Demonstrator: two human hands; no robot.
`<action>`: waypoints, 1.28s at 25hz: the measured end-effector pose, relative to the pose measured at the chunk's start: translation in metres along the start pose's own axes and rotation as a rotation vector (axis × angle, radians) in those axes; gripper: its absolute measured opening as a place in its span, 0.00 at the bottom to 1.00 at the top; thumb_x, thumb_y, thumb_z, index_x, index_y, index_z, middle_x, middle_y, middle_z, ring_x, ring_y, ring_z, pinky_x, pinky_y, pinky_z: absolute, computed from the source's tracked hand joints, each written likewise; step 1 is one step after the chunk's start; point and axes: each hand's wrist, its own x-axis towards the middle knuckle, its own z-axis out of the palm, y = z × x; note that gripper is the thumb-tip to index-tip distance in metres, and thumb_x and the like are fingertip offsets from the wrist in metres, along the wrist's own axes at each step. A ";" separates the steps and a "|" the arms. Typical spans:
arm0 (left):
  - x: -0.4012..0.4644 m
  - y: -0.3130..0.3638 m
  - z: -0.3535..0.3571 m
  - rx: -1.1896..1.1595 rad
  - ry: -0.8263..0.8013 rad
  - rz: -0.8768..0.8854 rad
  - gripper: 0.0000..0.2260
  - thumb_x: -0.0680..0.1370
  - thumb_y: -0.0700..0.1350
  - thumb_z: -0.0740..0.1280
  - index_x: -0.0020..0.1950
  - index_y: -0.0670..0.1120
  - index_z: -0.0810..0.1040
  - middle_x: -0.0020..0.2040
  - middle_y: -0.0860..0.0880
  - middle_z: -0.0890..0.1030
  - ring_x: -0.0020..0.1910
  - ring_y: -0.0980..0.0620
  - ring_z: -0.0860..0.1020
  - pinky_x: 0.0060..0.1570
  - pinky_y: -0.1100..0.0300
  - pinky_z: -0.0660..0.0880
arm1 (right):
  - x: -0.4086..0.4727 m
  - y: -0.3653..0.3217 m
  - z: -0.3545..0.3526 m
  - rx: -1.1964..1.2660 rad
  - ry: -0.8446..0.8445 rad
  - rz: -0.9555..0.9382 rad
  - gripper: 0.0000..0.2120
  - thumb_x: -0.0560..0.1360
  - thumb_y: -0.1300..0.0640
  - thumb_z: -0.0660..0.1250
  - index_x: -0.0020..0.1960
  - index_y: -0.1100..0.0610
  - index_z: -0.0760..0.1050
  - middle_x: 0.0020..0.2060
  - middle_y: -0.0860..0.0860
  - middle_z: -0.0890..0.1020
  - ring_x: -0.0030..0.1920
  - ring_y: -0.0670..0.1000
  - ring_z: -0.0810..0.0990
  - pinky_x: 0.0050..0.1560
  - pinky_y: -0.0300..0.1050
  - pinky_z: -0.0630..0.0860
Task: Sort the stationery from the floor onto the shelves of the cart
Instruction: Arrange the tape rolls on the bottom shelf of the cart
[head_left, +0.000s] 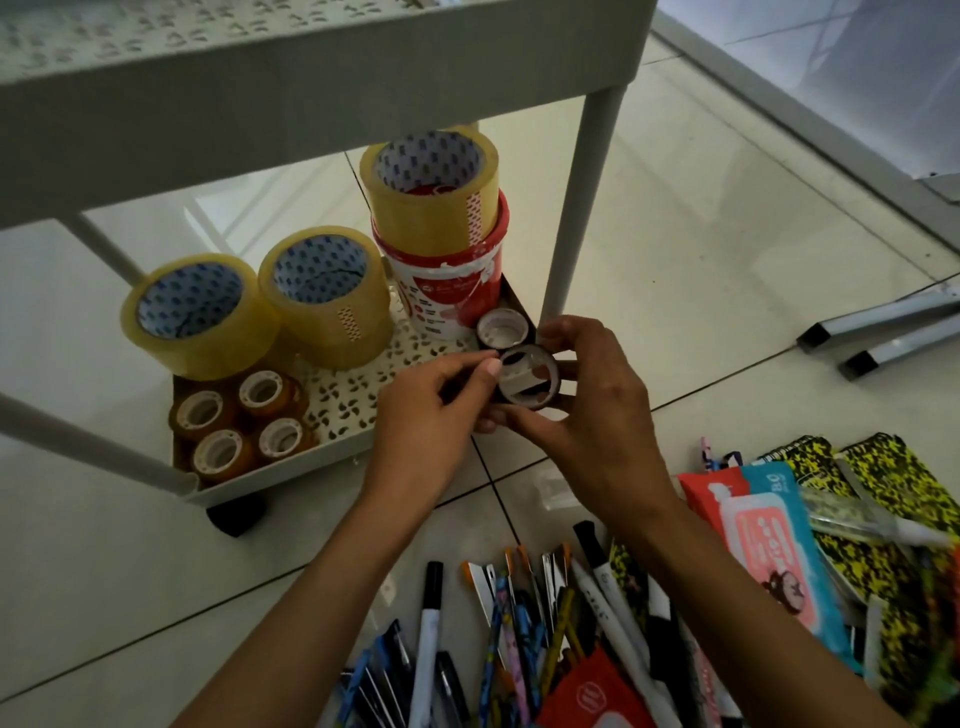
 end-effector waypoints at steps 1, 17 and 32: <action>0.002 0.000 -0.003 0.032 0.019 -0.003 0.10 0.78 0.45 0.66 0.57 0.47 0.82 0.45 0.48 0.84 0.40 0.53 0.83 0.40 0.57 0.81 | 0.001 -0.002 0.000 0.020 -0.027 0.005 0.31 0.65 0.50 0.78 0.63 0.52 0.67 0.56 0.48 0.74 0.54 0.45 0.77 0.50 0.38 0.79; 0.044 -0.007 -0.024 0.637 0.064 -0.055 0.19 0.76 0.54 0.69 0.60 0.42 0.79 0.54 0.43 0.82 0.51 0.46 0.79 0.44 0.61 0.71 | 0.032 0.002 -0.004 -0.019 0.097 0.160 0.11 0.78 0.56 0.65 0.60 0.55 0.73 0.53 0.51 0.81 0.48 0.47 0.79 0.38 0.28 0.75; 0.050 -0.019 -0.019 0.526 0.029 -0.047 0.17 0.73 0.46 0.73 0.60 0.41 0.79 0.56 0.43 0.82 0.54 0.47 0.79 0.49 0.61 0.72 | 0.028 -0.002 -0.005 -0.030 0.101 0.196 0.12 0.78 0.57 0.66 0.61 0.55 0.74 0.52 0.49 0.81 0.45 0.43 0.79 0.39 0.24 0.75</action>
